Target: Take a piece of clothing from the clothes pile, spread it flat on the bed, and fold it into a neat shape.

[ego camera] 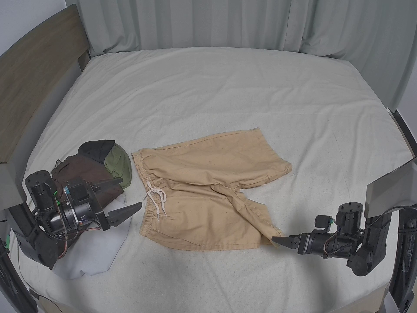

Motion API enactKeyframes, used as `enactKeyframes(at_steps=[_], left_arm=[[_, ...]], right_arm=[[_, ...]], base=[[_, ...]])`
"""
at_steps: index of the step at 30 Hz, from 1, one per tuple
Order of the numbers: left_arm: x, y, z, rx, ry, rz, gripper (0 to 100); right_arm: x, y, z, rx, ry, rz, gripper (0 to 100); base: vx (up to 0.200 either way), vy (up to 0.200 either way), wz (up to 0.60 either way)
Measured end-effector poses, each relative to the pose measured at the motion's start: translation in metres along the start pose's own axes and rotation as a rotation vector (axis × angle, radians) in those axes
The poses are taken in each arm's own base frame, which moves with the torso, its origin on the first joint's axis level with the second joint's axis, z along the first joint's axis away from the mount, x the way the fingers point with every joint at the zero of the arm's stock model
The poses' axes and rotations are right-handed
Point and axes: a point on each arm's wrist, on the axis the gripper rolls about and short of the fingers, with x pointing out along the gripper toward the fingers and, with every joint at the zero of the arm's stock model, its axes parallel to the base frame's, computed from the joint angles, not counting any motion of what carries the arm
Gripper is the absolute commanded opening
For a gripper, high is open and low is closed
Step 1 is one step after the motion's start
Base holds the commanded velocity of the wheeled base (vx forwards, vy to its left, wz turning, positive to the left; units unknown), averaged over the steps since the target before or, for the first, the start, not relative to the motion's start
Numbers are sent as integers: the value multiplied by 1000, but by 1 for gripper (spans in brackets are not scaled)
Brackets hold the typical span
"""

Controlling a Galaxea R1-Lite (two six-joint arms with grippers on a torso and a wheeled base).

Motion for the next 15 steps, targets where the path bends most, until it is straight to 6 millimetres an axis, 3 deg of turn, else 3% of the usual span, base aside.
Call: enactKeyframes(at_steps=[15], left_arm=[[-1,0,1,1,-3,1,100]], right_arm=[[9,-6,-3,9,13,-4,0]], base=[[0,0,0]])
